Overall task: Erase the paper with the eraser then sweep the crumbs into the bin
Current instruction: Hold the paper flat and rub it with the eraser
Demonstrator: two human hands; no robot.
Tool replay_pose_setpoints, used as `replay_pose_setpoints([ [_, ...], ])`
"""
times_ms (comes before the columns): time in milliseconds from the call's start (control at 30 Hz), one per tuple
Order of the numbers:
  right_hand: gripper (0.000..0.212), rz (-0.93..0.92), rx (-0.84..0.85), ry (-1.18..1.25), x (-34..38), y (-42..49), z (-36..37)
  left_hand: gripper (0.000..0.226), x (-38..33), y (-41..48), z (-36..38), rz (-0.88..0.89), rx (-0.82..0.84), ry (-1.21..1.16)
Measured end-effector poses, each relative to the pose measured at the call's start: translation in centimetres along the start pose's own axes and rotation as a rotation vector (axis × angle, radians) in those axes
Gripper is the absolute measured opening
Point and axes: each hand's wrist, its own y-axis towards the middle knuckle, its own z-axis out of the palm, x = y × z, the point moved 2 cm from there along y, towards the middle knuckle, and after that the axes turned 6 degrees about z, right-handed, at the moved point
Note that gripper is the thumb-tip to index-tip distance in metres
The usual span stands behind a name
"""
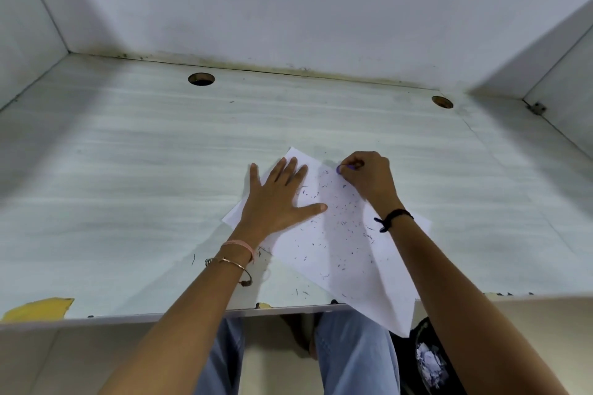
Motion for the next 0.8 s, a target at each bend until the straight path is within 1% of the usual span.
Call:
replay_pose_setpoints([
  [67, 0.003, -0.022, 0.003, 0.075, 0.7, -1.5, 0.3, 0.066, 0.3, 0.2, -0.4, -0.009, -0.05, -0.134],
  [133, 0.006, -0.054, 0.045, 0.169, 1.6, -3.8, 1.2, 0.042, 0.5, 0.1, -1.0, -0.042, -0.151, -0.369],
  [167, 0.008, -0.069, 0.085, 0.195, 1.9, -5.0, 1.8, 0.037, 0.6, -0.2, -1.3, -0.07, -0.196, -0.532],
  [233, 0.006, -0.098, 0.177, 0.213, 2.4, -6.9, 3.1, 0.034, 0.7, -0.9, -2.2, -0.137, -0.239, -0.865],
  [267, 0.004, -0.108, 0.205, 0.219, 2.4, -7.5, 3.6, 0.034, 0.9, -1.2, -2.6, -0.154, -0.239, -0.973],
  [300, 0.002, -0.114, 0.212, 0.225, 2.5, -7.7, 3.9, 0.033, 1.1, -1.8, -2.9, -0.154, -0.227, -1.007],
  [367, 0.002, -0.112, 0.194, 0.221, 2.5, -7.6, 4.0, 0.034, 1.9, -3.1, -3.2, -0.105, -0.209, -0.91],
  [467, 0.005, -0.103, 0.189, 0.179, 2.5, -7.1, 3.6, 0.044, 3.6, -5.9, -2.8, -0.025, -0.162, -0.64],
  [500, 0.005, -0.1, 0.19, 0.172, 2.5, -7.0, 3.6, 0.052, 4.1, -6.8, -2.6, -0.003, -0.123, -0.514],
  [600, 0.006, -0.106, 0.215, 0.176, 3.1, -7.6, 3.9, 0.09, 4.3, -8.9, -2.0, 0.006, 0.035, -0.129],
  [633, 0.006, -0.115, 0.242, 0.178, 3.4, -8.1, 4.3, 0.096, 4.0, -9.2, -1.9, -0.024, 0.061, -0.064],
  [700, 0.009, -0.143, 0.29, 0.174, 3.9, -9.0, 5.0, 0.101, 3.2, -9.3, -1.8, -0.096, 0.066, -0.002],
  [800, 0.011, -0.19, 0.281, 0.155, 4.4, -9.3, 5.3, 0.107, 2.4, -9.3, -1.4, -0.15, 0.03, 0.075],
])
